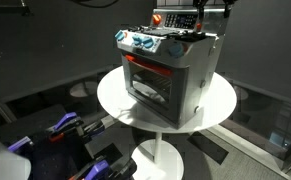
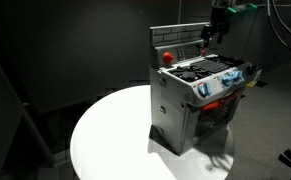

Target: Push the top orange button on the stove twice

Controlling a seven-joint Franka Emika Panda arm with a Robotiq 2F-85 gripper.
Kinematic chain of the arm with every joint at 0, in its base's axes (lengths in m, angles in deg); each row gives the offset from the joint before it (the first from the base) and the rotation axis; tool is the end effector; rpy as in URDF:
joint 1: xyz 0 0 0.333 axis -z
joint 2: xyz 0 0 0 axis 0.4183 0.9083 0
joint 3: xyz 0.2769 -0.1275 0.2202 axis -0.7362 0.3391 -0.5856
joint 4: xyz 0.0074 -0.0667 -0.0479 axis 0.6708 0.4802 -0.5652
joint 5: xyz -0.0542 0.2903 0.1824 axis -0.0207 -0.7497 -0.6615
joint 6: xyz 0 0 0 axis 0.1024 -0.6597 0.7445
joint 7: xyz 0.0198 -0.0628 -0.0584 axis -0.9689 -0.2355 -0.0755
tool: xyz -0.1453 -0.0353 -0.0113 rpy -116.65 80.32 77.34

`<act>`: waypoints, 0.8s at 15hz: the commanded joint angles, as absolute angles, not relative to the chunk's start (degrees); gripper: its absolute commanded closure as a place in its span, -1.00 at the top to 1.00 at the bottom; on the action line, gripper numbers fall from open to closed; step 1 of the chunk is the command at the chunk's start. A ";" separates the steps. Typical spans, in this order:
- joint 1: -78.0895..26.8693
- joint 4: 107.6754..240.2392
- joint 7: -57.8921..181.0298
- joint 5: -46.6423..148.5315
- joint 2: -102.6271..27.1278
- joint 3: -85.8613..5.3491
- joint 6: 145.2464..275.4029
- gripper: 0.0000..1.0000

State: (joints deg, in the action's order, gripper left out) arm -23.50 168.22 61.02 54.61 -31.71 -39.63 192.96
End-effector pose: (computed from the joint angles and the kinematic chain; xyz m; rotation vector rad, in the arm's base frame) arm 0.6698 -0.0702 0.4815 2.9914 -0.1774 0.2086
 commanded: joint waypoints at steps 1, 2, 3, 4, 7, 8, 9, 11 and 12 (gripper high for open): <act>-23.63 165.44 61.78 55.52 -29.86 -39.72 193.27 1.00; -23.64 165.35 61.84 55.56 -29.79 -39.70 193.36 1.00; -23.68 165.26 62.00 55.66 -29.67 -39.65 193.53 1.00; -23.71 165.21 62.13 55.79 -29.57 -39.59 193.82 1.00; -23.66 165.45 61.87 55.88 -29.70 -39.58 194.19 1.00; -23.64 165.59 61.81 55.92 -29.81 -39.57 194.26 1.00; -23.61 165.80 61.75 55.97 -29.98 -39.54 194.34 1.00; -23.35 166.20 61.07 55.53 -30.52 -39.66 193.36 1.00; -23.23 166.62 60.61 55.38 -30.99 -39.73 193.01 1.00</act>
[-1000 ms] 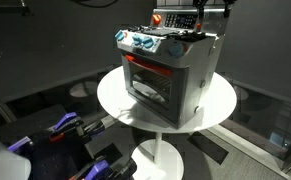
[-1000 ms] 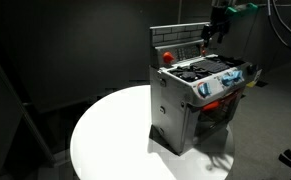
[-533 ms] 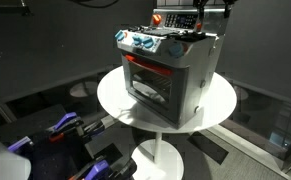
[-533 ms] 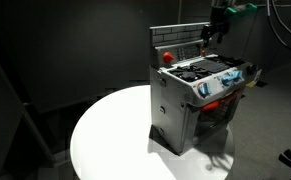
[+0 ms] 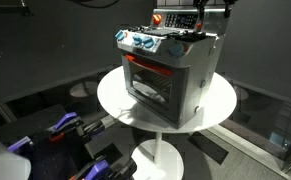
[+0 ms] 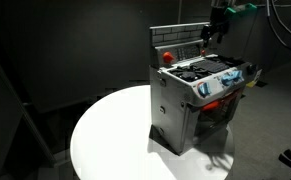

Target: Push the top orange button on the stove twice

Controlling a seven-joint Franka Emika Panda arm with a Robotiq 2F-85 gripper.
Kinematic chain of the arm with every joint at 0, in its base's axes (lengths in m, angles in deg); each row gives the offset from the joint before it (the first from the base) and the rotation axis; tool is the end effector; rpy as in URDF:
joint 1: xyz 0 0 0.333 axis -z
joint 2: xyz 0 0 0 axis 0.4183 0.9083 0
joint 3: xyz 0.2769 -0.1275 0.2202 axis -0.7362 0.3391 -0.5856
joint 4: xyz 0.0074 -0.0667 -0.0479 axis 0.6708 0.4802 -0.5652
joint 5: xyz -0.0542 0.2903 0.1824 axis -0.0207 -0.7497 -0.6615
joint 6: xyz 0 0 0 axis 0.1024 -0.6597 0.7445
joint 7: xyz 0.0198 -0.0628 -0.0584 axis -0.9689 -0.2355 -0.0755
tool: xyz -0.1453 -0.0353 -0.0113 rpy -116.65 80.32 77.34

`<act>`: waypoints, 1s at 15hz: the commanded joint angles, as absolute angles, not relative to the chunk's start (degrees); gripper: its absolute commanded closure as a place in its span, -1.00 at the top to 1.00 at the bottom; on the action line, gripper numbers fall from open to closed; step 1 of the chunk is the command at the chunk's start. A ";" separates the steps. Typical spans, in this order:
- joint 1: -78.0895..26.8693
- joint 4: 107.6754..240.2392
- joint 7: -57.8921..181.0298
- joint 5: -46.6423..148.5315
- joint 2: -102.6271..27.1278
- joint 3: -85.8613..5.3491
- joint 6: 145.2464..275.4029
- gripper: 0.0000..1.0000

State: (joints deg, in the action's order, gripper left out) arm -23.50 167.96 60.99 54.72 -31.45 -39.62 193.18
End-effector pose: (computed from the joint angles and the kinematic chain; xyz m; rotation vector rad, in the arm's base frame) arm 0.6718 -0.0705 0.4810 2.9889 -0.1749 0.2141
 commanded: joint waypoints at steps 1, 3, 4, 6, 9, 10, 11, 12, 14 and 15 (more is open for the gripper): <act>-23.04 167.05 59.84 55.02 -31.53 -39.89 192.50 1.00; -22.82 167.81 58.73 54.73 -32.59 -40.02 191.07 1.00; -22.76 167.91 58.35 54.67 -32.81 -40.05 190.66 1.00; -22.52 168.67 57.29 54.62 -33.76 -40.07 189.25 1.00; -21.96 169.21 54.79 54.14 -34.91 -40.29 185.96 1.00; -21.73 169.41 53.60 53.84 -35.42 -40.41 184.37 1.00; -21.46 169.61 52.15 53.47 -35.99 -40.56 182.64 1.00; -21.27 169.75 50.90 53.19 -36.46 -40.67 180.97 1.00; -20.98 170.41 48.26 52.75 -37.89 -40.85 177.35 1.00; -20.88 170.76 47.13 52.63 -38.59 -40.94 175.59 1.00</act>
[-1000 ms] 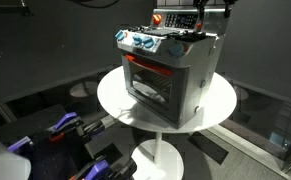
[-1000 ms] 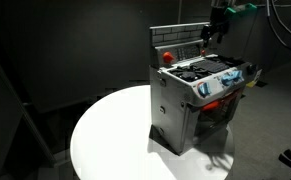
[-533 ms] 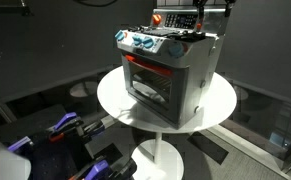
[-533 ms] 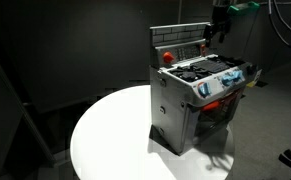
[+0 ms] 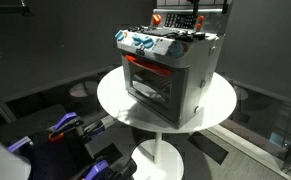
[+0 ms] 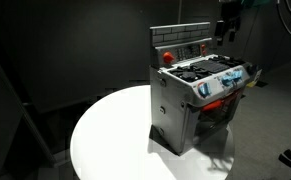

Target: Push the top orange button on the stove twice

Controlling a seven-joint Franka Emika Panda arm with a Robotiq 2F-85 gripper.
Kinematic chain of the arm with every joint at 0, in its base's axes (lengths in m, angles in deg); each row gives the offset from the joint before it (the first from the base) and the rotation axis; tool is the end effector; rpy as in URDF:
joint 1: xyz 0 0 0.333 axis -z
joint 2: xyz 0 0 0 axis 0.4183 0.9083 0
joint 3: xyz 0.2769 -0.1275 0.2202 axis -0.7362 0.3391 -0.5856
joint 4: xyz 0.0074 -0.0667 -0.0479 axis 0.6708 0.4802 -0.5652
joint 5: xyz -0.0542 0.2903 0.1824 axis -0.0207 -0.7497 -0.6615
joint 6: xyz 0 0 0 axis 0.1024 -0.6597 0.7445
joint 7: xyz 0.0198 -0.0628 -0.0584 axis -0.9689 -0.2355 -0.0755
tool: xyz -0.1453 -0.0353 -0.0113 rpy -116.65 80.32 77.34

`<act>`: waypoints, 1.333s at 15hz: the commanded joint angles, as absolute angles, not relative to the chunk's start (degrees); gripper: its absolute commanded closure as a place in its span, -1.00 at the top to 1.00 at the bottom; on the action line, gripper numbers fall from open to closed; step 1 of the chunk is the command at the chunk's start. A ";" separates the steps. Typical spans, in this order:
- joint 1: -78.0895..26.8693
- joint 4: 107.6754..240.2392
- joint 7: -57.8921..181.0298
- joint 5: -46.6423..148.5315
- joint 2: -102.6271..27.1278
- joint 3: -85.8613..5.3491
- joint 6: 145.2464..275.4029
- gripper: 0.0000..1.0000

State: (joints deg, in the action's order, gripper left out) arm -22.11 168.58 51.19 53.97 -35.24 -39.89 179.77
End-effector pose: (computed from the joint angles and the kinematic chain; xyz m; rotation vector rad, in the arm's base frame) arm 0.6242 -0.0823 0.4967 3.0205 0.0156 -0.0718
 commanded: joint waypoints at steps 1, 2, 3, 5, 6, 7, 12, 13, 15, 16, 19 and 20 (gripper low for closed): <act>-20.82 171.21 46.11 52.70 -39.34 -41.02 174.00 1.00; -20.78 171.59 45.18 52.80 -40.06 -41.08 172.47 1.00; -20.75 171.97 44.33 52.84 -40.74 -41.13 171.01 1.00; -20.90 173.95 44.09 53.01 -42.79 -41.07 170.19 1.00; -21.01 175.64 44.43 53.11 -44.16 -41.04 171.17 1.00; -21.09 177.37 44.94 53.02 -45.50 -41.03 172.35 1.00; -21.63 186.80 46.57 52.08 -52.50 -41.24 178.94 1.00; -21.75 188.61 46.95 51.78 -53.81 -41.32 180.35 1.00; -21.93 191.76 47.33 51.21 -56.08 -41.43 182.99 1.00; -22.03 193.09 47.45 50.99 -57.00 -41.45 184.07 1.00; -22.27 196.17 47.43 50.56 -59.29 -41.42 186.32 1.00; -22.29 196.51 46.64 49.95 -59.80 -41.32 186.09 1.00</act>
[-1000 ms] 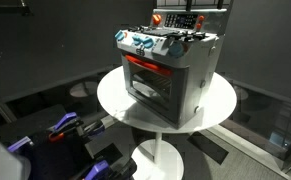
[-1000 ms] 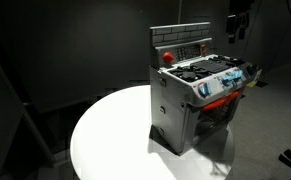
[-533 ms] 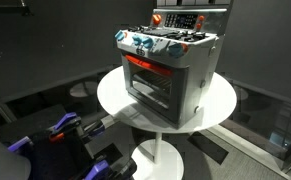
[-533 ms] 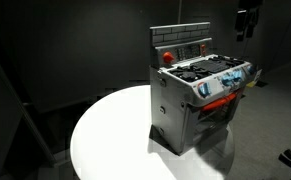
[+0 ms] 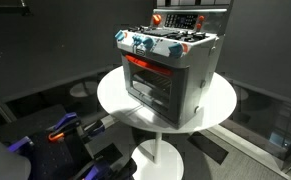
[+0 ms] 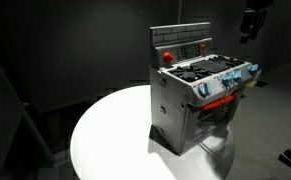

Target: Push the top orange button on the stove twice

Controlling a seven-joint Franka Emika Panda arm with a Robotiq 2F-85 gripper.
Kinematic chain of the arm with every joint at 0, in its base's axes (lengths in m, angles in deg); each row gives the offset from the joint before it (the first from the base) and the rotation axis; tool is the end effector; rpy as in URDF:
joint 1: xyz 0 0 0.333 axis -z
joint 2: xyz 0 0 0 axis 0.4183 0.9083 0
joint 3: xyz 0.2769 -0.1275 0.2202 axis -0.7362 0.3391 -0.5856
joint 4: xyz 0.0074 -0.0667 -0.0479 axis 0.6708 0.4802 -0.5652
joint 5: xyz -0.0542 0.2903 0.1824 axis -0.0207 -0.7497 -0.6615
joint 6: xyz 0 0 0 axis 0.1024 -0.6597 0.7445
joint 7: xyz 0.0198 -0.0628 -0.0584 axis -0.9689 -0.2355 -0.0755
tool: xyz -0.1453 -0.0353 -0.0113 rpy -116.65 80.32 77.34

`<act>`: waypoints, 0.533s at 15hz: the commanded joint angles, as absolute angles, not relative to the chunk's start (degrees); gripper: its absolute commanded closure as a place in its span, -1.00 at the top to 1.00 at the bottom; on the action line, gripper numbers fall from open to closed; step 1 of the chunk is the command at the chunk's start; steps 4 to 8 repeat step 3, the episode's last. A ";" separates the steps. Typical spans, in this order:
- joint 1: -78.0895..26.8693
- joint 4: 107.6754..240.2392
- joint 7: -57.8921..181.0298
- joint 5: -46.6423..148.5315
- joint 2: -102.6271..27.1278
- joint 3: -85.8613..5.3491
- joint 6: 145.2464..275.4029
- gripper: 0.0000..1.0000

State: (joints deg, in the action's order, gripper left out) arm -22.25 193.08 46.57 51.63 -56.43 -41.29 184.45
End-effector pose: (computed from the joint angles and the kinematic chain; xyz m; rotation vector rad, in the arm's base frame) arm 0.4965 -0.0545 0.5275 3.0816 0.1664 -0.0287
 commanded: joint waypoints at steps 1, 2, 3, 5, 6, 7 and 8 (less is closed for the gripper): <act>-22.32 197.05 45.34 49.10 -60.42 -41.21 186.12 1.00; -22.29 194.52 46.45 50.73 -57.75 -41.31 184.77 1.00; -22.31 195.02 46.37 50.25 -58.30 -41.29 184.80 1.00; -22.31 195.02 46.37 50.25 -58.30 -41.29 184.80 1.00; -22.31 195.02 46.37 50.25 -58.30 -41.29 184.80 1.00; -22.31 195.02 46.37 50.25 -58.30 -41.29 184.80 1.00; -22.31 195.02 46.37 50.25 -58.30 -41.29 184.80 1.00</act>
